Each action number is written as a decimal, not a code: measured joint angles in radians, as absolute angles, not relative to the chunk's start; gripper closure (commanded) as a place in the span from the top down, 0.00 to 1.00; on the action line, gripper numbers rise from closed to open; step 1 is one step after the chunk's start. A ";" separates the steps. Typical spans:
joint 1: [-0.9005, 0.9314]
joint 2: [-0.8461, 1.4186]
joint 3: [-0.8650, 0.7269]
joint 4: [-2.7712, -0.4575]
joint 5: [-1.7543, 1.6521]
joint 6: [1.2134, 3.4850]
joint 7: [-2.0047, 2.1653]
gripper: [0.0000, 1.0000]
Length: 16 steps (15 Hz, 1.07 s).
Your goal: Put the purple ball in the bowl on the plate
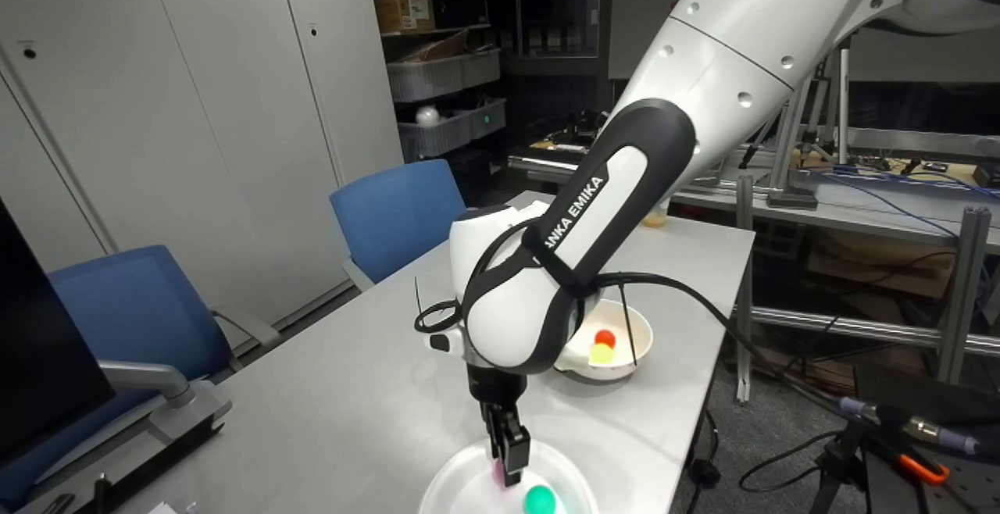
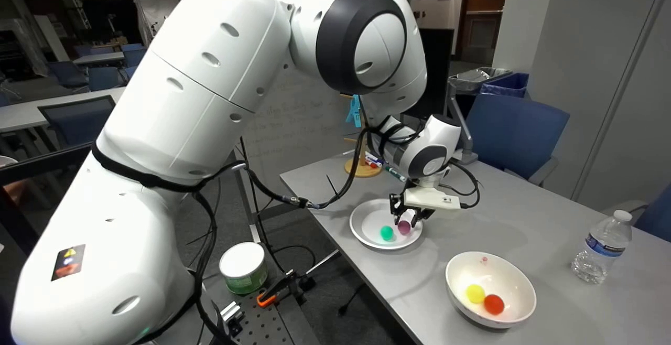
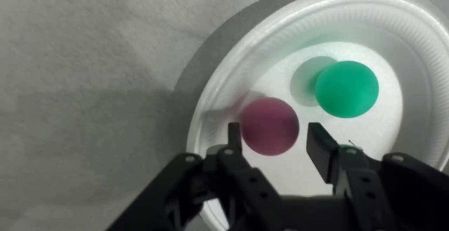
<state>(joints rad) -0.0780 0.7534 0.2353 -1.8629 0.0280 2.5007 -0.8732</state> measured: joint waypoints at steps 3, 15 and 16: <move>-0.078 0.749 0.235 -1.861 0.027 2.498 -0.873 1.00; -0.078 0.614 0.231 -1.874 0.026 2.411 -0.873 1.00; -0.078 0.595 0.226 -1.881 0.026 2.404 -0.871 1.00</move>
<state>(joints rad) -0.0781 0.5955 0.2260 -1.8812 0.0265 2.4043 -0.8710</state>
